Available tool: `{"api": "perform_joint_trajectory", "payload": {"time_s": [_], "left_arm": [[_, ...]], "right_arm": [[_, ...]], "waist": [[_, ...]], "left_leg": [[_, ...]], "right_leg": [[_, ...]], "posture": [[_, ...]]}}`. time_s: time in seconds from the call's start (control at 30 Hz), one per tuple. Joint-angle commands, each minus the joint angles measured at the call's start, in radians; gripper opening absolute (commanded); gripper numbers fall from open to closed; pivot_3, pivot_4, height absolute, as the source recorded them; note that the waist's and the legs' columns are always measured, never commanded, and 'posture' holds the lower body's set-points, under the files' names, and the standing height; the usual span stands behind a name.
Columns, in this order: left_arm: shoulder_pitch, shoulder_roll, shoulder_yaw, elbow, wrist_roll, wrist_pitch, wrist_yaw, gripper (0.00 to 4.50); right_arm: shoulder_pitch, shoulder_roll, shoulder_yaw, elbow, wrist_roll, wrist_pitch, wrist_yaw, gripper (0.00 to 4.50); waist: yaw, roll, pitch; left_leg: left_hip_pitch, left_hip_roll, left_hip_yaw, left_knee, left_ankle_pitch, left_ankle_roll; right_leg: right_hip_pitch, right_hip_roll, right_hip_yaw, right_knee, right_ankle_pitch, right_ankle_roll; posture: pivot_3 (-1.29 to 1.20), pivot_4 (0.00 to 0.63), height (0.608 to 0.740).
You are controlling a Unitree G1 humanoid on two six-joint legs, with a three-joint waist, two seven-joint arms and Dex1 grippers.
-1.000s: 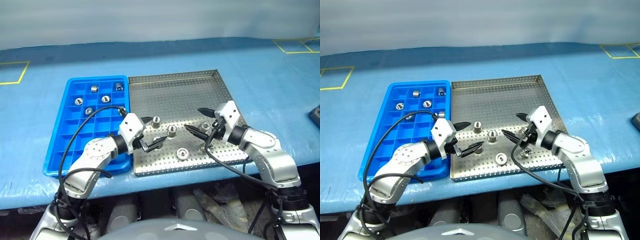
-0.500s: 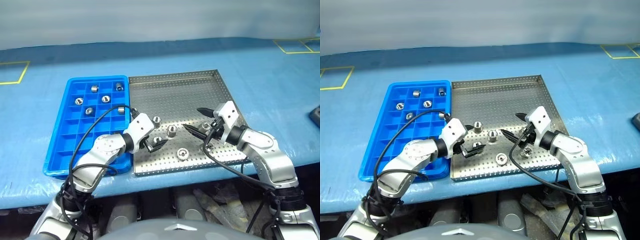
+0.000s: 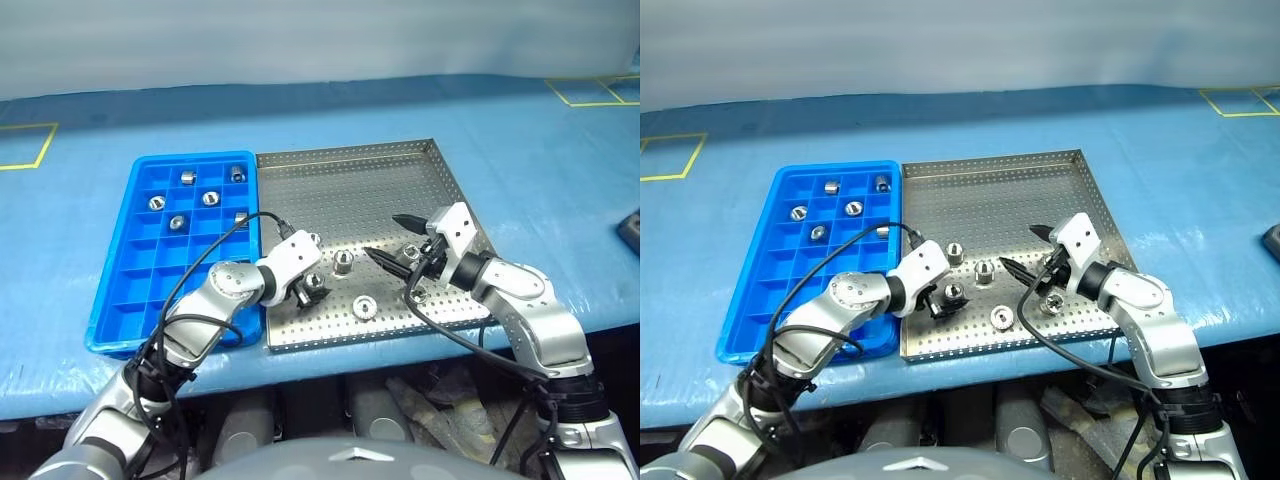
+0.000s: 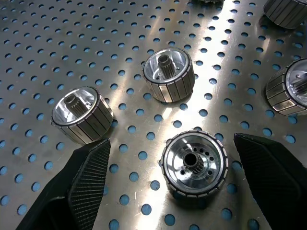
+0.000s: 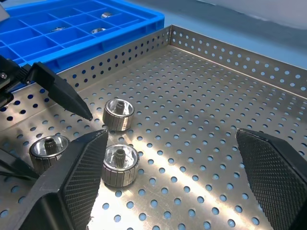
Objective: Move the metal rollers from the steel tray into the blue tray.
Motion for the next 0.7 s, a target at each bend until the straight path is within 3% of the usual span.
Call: {"api": "perform_joint_trajectory", "payload": {"time_s": [0.03,0.1,0.23,0.37,0.47,0.7], "left_arm": [[-0.008,-0.019,-0.007,0.023,0.007,0.001,0.002,4.30],[-0.009,-0.026,-0.004,0.029,0.008,0.002,0.005,3.89],[-0.011,-0.028,-0.002,0.022,0.009,0.006,0.005,2.61],[-0.009,-0.032,0.004,0.022,0.011,0.002,0.014,2.61],[-0.003,-0.034,0.014,0.018,0.010,-0.007,0.021,1.77],[0.021,-0.045,0.066,-0.008,-0.002,-0.044,0.039,1.71]], "right_arm": [[0.004,0.002,-0.012,-0.036,-0.002,-0.024,-0.005,4.50],[0.004,0.003,-0.013,-0.035,-0.003,-0.027,-0.007,4.50],[0.001,0.005,-0.015,-0.029,-0.007,-0.032,-0.007,4.50],[-0.003,0.007,-0.015,-0.023,-0.010,-0.037,-0.005,4.50],[-0.006,0.010,-0.012,-0.018,-0.012,-0.041,-0.005,4.50],[-0.009,0.012,-0.010,-0.011,-0.017,-0.049,-0.002,4.50]], "waist": [[0.000,0.000,0.000],[-0.002,0.000,0.000],[-0.003,0.000,0.000],[-0.002,0.000,0.000],[-0.001,0.000,0.000],[0.000,0.000,0.000]], "left_leg": [[0.000,0.000,0.000,0.000,0.000,0.000],[0.000,0.000,0.000,0.000,0.000,0.000],[0.000,0.000,0.000,0.000,0.000,0.000],[0.001,0.000,0.000,0.000,0.000,0.000],[0.001,0.000,0.000,0.000,0.000,0.000],[0.000,0.000,0.000,0.001,0.000,0.000]], "right_leg": [[0.000,0.000,0.000,0.000,0.000,0.000],[0.000,0.000,0.000,0.000,0.000,0.000],[0.000,0.000,0.000,0.001,0.000,0.000],[0.000,0.000,0.000,0.001,0.000,0.000],[0.000,0.000,0.000,0.001,0.000,0.000],[0.000,0.000,0.000,0.001,0.000,0.000]], "posture": [[-0.23,0.150,0.740],[-0.23,0.150,0.740],[-0.23,0.150,0.740],[-0.23,0.150,0.740],[-0.22,0.150,0.740],[-0.22,0.150,0.740]]}}
